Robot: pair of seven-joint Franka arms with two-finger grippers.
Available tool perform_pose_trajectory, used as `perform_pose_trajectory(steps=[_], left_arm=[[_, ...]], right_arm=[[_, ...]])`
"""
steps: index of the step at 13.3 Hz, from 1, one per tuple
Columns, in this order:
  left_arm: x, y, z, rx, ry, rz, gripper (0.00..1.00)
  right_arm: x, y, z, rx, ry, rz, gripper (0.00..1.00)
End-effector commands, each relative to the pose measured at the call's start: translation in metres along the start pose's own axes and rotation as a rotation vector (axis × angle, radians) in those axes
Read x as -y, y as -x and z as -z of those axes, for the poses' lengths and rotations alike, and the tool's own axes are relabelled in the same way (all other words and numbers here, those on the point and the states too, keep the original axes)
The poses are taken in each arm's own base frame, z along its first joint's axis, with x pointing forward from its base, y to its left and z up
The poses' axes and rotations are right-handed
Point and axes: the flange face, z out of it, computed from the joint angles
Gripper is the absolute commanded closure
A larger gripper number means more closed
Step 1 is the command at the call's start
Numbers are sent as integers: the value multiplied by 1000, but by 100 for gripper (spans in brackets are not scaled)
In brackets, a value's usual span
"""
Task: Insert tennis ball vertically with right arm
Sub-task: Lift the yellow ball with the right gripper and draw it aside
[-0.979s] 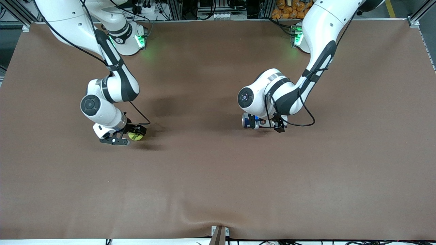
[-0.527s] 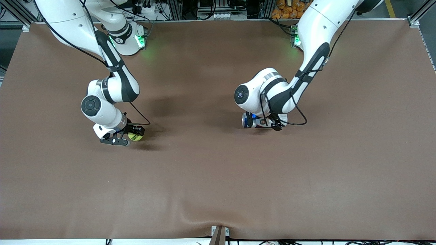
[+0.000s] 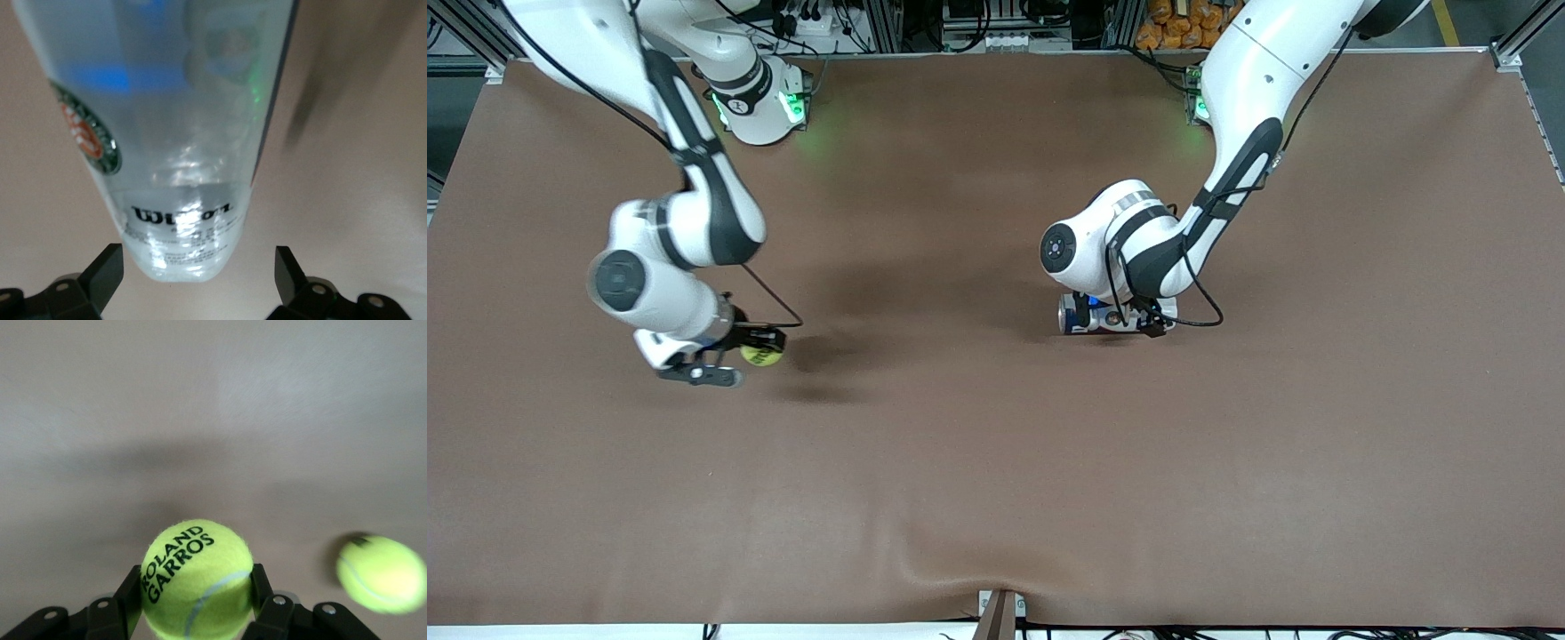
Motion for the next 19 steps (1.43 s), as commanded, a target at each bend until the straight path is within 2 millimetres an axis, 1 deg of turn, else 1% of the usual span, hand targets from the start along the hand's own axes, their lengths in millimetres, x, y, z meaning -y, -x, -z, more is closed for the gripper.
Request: perform_pose_trajectory(steps=[1,3,4,5,7,9,12,13,14,16,18,19], left_arm=[[-1,1,-1,-28,-36,7,0],[2,0,-3,-52,-41,9,0],[3,-2,-4,-66,-45,8,0],[3,-2,-5,-76,-48,9,0],[3,-3,-10,-71,-49,4,0],[-2,-5,-15,-55,-60,11,0],[-3,-5,-22,-38,-73,7,0],[-4,-6,-23,-39,-75,16,0],[-4,-7,-25,-37,-71,18,0],[-4,-8,-26,-37,-70,22,0],[-5,-12,-28,-47,-75,18,0],[-4,-12,-30,-49,-75,20,0]], right_arm=[[-20,-13,87,18,-1,-25,100],[-44,-22,145,25,-7,-60,100],[-62,-27,176,24,-13,-70,100],[-79,-28,201,27,-20,-57,100],[-99,-20,237,40,-22,-53,100],[-106,-13,267,33,-23,-67,100],[-107,5,298,17,-28,-72,100],[-105,7,301,8,-30,-67,100],[-105,3,295,11,-29,-67,100],[-102,-1,292,-2,-30,-63,100],[-104,-1,292,1,-31,-64,100],[-100,0,293,2,-29,-61,100]])
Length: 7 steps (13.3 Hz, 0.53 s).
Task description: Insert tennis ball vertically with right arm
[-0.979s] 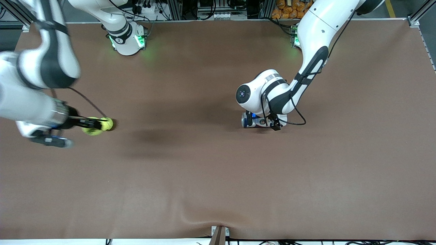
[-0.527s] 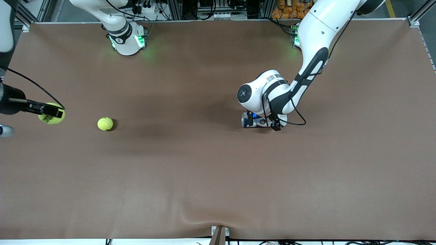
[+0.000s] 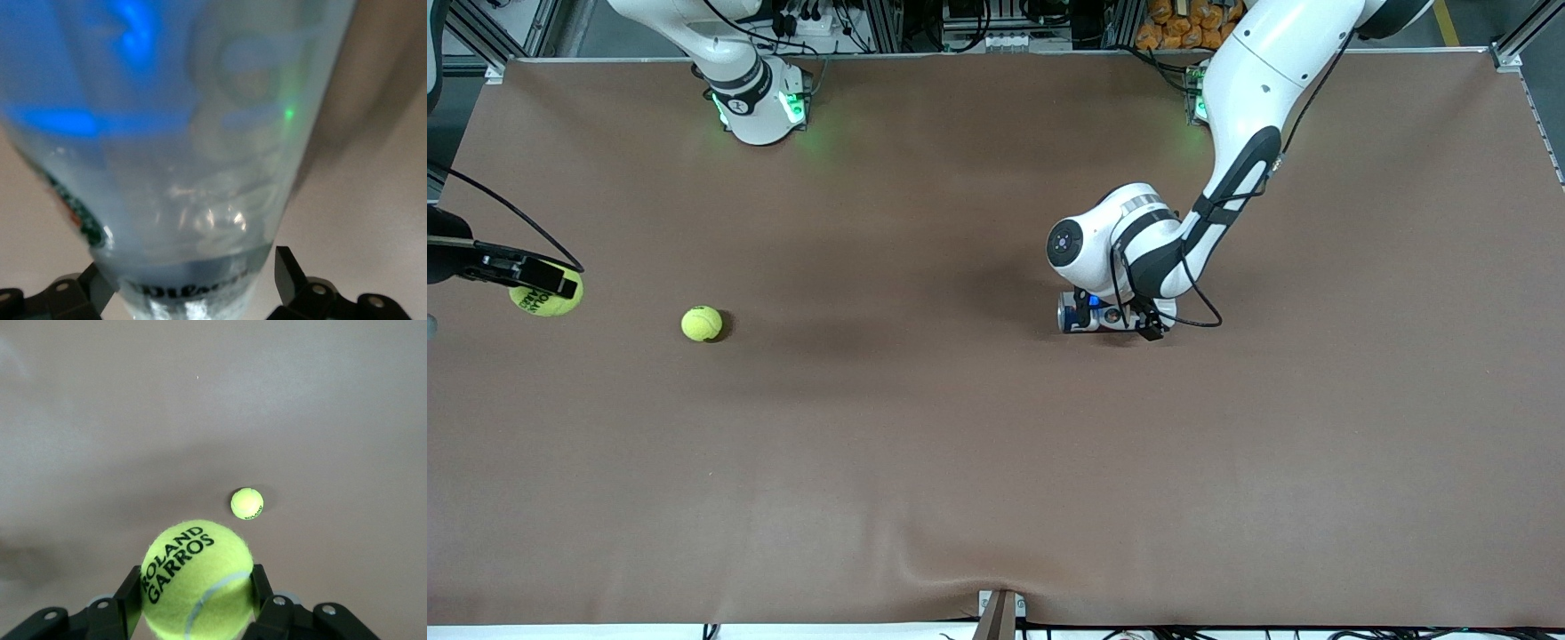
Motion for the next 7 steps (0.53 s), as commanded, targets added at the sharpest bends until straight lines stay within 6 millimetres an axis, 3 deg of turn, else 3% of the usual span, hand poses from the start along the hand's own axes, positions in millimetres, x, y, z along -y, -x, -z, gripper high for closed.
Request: perform_pose_trajectory(steps=[1,6,7], left_arm=[[3,-2,-7,-18,-24,12,0],[4,-3,-7,-31,-27,15,8],[5,-3,-7,-33,-29,16,14]], right_arm=[[3,4,4,-6,4,1,100],[2,2,2,-3,4,1,100],[2,2,1,-3,4,1,100]])
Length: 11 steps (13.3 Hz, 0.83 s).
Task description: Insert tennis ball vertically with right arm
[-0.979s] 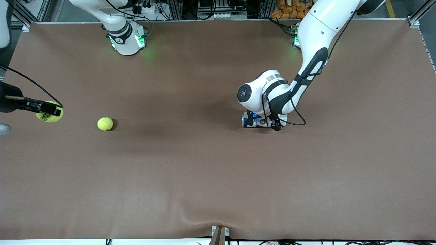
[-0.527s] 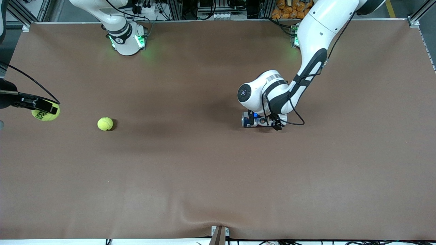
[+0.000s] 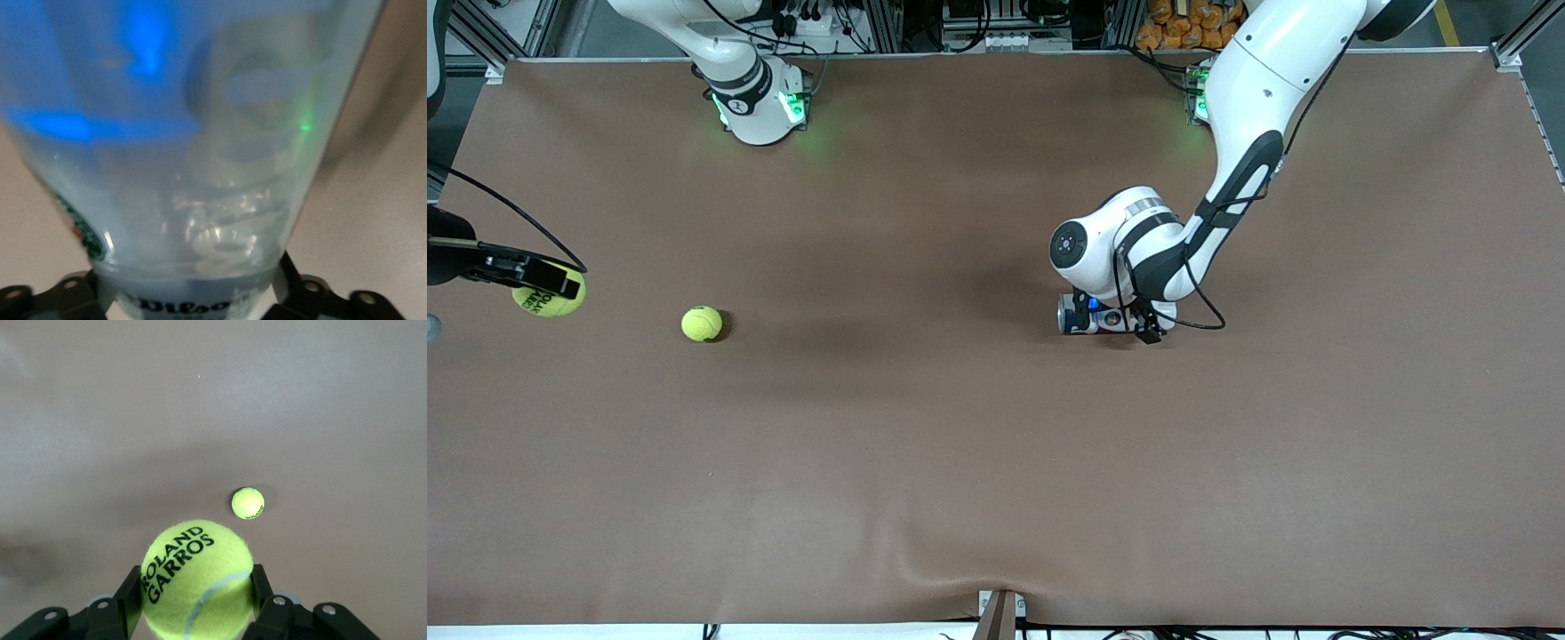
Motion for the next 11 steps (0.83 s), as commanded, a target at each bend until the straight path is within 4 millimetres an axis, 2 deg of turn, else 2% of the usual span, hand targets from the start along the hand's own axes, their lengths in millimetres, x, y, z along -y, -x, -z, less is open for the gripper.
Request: perform_pose_trajectory(steps=[1,11], left_arm=[[0,-2,-4,-6,-24,7,14],[4,1,1,-9,-31,11,22]], right_arm=[[0,2,0,-3,3,-2,100],[0,0,0,-7,2,-3,100]])
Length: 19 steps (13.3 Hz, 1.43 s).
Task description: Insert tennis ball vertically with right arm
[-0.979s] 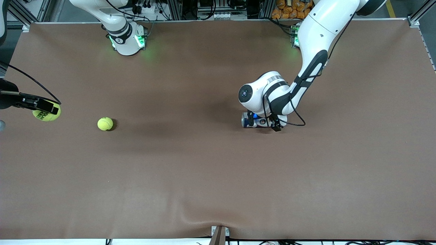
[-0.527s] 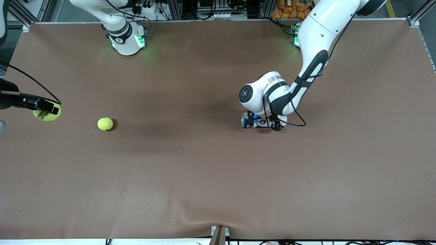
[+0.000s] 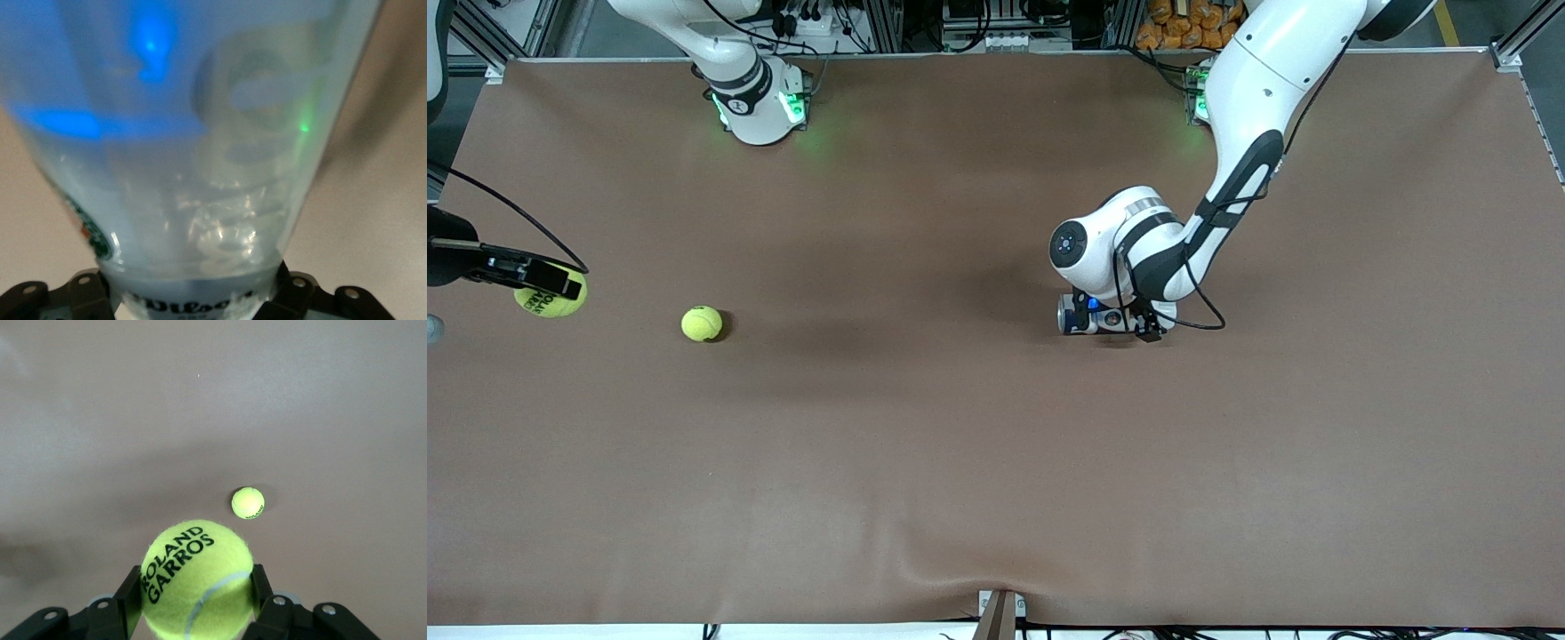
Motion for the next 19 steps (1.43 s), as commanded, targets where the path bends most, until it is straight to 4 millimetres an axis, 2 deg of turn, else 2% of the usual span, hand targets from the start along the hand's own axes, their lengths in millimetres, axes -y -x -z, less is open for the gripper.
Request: perform_pose_trajectory(steps=[1,6,9,14,17,19], left_arm=[[3,1,0,-8,-28,10,22],[10,5,6,-22,-27,26,22],[16,3,19,-47,-35,42,21],[30,-20,95,-214,-47,92,21],[37,-35,114,-410,-44,141,20],[42,-45,118,-525,-46,172,20]], right_arm=[[1,1,2,-11,2,-2,100],[1,0,1,-10,2,-2,100],[1,0,1,-10,2,-2,100],[1,0,1,-10,2,-2,100],[1,0,1,-10,2,-2,100],[1,0,1,-10,2,-2,100]])
